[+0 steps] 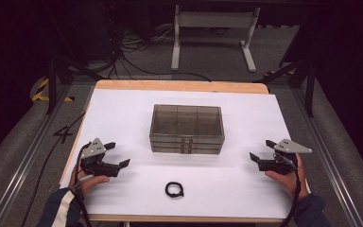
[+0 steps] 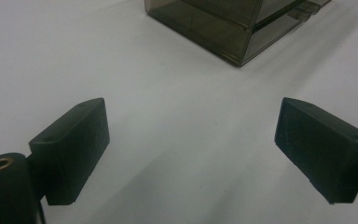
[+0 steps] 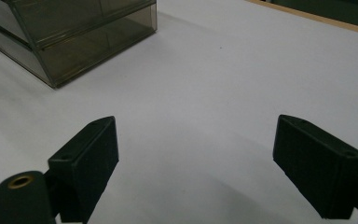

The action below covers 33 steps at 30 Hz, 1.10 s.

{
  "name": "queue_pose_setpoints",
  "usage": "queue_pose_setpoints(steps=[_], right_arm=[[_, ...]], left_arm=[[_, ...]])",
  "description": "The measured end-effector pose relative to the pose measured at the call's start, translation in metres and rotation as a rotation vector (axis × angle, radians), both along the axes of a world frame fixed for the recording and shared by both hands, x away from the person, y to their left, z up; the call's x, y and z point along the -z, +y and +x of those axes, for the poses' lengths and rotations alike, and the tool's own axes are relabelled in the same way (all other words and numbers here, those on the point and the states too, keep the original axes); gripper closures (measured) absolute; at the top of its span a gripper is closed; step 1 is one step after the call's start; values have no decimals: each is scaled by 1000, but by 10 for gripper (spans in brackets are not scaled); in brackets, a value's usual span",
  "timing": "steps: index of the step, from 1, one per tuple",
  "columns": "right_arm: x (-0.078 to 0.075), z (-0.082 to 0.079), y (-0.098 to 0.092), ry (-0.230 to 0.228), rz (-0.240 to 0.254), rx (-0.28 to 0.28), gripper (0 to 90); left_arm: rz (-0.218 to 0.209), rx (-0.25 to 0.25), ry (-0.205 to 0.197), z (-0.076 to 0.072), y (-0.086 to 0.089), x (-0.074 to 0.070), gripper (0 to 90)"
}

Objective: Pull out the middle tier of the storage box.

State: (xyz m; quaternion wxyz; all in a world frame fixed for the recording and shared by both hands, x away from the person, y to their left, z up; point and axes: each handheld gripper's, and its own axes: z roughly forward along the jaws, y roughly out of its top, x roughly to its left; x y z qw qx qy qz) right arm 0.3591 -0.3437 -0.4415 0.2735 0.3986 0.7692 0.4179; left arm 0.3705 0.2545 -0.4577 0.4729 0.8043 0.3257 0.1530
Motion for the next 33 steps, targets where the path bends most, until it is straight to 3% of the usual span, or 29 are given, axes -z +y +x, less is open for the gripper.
queue_pose_setpoints(steps=[5,10,13,15,19,22,23,25,30,33], right_arm=[[-1,-1,0,-5,1,7,197],[-6,-3,0,-9,23,-23,318],[-20,-6,6,-36,25,-50,442],[-34,-7,12,-50,31,-81,550],[-61,-7,28,-97,53,-158,742],[-72,-4,38,-113,45,-174,786],[-80,1,47,-123,48,-192,814],[-85,6,57,-118,39,-211,844],[-89,17,77,-107,20,-241,900],[-88,24,90,-84,5,-259,900]], left_arm=[[20,16,2,-1,-3,0,141],[39,27,-5,-1,-4,0,175],[65,44,-10,-3,-7,-1,220],[94,60,-35,-6,-11,-5,270],[98,109,-77,-9,-18,-15,396],[112,116,-95,-11,-23,-21,443],[114,125,-102,-11,-24,-22,499],[131,153,-129,-13,-33,-28,519],[146,208,-151,-17,-52,-33,561],[178,257,-192,-19,-73,-40,598]])
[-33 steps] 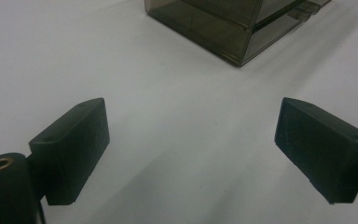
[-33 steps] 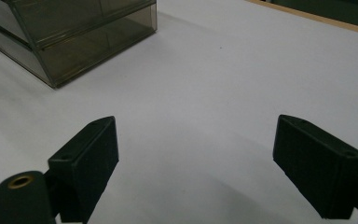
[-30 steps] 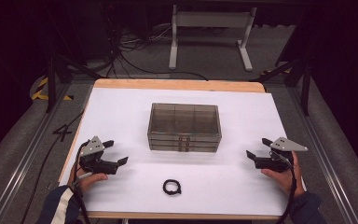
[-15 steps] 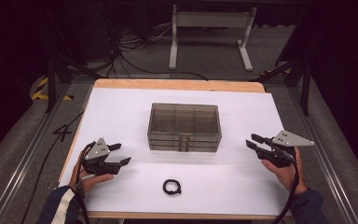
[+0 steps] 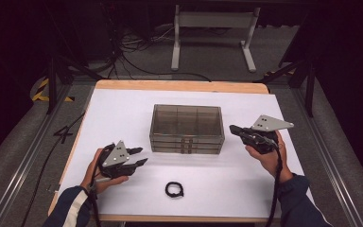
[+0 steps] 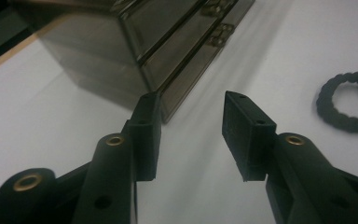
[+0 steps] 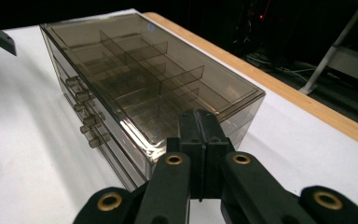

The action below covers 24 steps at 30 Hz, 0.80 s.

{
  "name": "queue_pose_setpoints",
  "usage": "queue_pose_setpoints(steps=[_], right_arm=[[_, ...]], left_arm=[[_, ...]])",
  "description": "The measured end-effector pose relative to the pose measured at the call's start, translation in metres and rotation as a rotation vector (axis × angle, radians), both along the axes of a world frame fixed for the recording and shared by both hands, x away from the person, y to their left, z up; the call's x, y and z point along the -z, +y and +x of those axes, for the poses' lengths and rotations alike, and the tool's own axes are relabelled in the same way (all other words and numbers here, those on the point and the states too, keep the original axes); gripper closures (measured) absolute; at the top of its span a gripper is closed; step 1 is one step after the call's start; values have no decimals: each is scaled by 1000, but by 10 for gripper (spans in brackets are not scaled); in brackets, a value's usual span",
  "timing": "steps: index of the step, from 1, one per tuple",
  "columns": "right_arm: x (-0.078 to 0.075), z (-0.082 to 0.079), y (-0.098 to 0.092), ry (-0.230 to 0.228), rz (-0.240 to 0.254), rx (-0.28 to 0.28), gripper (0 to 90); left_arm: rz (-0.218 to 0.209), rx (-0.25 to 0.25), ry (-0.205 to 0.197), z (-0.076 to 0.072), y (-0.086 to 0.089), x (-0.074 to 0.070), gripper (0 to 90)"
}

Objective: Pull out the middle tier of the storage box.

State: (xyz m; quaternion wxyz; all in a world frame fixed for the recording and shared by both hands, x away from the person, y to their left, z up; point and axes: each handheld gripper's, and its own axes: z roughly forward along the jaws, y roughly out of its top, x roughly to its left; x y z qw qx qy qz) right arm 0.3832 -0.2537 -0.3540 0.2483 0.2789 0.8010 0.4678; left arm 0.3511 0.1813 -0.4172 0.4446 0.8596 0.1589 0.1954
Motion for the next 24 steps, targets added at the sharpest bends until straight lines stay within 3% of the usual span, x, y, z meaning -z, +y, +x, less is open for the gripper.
queue_pose_setpoints(steps=[3,4,5,8,11,18,21,24], right_arm=[[2,6,8,14,-7,-14,900],[3,8,11,16,-17,-12,900],[3,8,11,16,-17,-12,900],[5,13,19,29,-32,-12,900],[7,16,23,38,-35,-10,900],[10,19,24,53,-35,9,900],[11,18,25,44,-41,15,900],[11,18,24,43,-32,14,900]], left_arm=[[14,26,-20,0,-12,-3,622],[36,49,-44,2,-27,-6,627],[36,49,-44,2,-27,-6,635],[52,84,-55,7,-48,-7,649],[36,80,-40,12,-63,-7,653],[58,73,-48,17,-83,-1,656],[75,79,-60,17,-91,2,665],[110,70,-102,16,-101,3,671]])
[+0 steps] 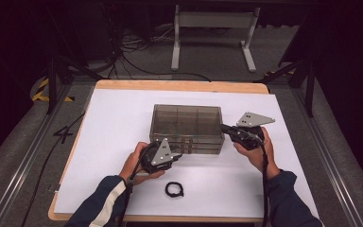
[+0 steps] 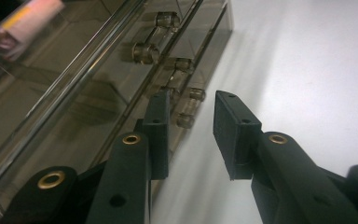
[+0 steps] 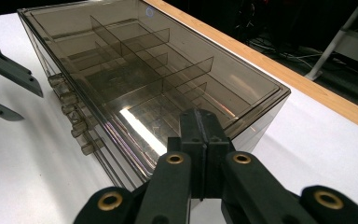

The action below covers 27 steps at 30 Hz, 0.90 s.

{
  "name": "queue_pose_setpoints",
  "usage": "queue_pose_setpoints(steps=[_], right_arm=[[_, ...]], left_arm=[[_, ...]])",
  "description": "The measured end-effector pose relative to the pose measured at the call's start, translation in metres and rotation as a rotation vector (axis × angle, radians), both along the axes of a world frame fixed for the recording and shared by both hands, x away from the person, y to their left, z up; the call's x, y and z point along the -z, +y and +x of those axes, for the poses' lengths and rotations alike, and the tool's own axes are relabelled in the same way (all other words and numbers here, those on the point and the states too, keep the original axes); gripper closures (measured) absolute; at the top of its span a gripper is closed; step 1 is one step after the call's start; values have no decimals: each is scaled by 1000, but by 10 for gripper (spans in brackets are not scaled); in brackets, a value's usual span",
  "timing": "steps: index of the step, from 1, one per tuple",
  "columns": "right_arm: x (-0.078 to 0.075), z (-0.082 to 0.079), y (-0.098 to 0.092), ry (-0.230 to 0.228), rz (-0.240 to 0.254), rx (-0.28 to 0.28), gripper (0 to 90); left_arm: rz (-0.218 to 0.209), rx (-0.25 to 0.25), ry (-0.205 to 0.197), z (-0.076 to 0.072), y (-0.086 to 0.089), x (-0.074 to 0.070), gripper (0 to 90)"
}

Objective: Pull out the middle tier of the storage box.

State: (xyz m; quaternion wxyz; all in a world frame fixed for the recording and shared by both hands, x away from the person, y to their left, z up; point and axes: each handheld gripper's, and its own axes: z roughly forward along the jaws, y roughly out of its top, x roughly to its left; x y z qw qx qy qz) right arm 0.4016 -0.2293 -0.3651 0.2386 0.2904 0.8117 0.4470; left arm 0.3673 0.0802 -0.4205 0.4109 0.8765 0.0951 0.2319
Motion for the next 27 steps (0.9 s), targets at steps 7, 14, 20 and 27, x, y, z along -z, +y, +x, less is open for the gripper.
queue_pose_setpoints(steps=[7,14,20,27], right_arm=[[1,-1,0,-2,7,9,900],[1,-2,0,-6,8,10,900],[2,-3,1,-12,4,15,900],[2,-8,3,-39,-19,24,900]], left_arm=[[51,-41,-105,-1,-18,7,662],[87,-80,-191,-4,-25,12,686],[154,-135,-334,-16,-35,20,702],[247,-168,-496,-25,-44,31,769]])
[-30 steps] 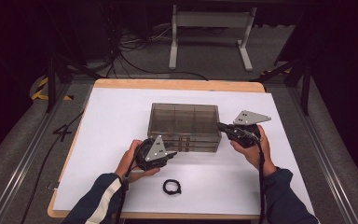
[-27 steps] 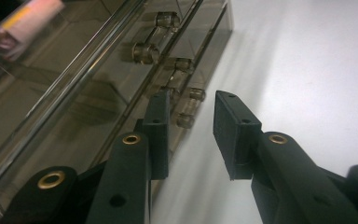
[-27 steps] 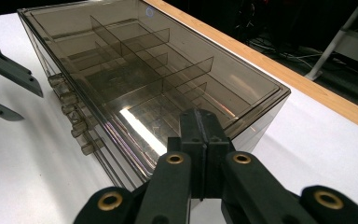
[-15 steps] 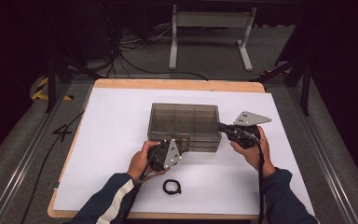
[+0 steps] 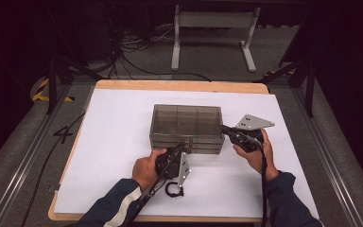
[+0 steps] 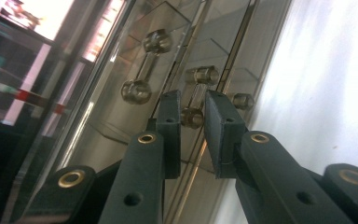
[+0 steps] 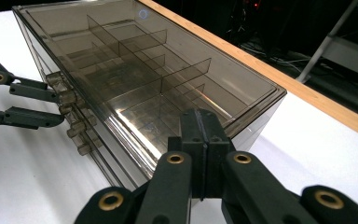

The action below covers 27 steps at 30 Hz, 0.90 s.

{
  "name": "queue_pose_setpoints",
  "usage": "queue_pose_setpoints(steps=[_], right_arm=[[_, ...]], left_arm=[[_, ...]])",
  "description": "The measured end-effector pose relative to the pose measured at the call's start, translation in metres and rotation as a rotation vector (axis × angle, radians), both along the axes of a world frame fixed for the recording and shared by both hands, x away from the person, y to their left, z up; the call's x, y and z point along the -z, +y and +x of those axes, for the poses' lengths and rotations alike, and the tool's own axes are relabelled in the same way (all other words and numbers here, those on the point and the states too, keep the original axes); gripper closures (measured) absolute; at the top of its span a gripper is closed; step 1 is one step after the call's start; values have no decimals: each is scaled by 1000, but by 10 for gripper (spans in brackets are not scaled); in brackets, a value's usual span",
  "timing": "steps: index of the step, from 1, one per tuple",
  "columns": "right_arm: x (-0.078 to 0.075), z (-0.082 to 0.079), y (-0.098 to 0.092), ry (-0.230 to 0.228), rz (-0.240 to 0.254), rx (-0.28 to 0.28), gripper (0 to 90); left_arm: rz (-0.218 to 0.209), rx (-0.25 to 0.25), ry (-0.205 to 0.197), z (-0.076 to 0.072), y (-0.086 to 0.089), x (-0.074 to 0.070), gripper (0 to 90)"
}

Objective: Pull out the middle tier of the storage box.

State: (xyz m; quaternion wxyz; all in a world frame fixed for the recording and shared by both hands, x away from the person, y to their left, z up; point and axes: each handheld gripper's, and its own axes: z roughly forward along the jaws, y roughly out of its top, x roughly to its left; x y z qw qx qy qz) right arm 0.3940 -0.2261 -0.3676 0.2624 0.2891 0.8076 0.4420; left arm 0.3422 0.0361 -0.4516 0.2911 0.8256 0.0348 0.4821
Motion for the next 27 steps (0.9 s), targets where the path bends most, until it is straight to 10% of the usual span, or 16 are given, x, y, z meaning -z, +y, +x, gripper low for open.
queue_pose_setpoints(steps=[13,27], right_arm=[[1,-1,0,-14,-8,-1,900],[1,-2,0,-19,-13,-6,900]], left_arm=[[256,-23,-254,-10,-17,14,779],[263,-25,-254,-11,-17,14,794]])
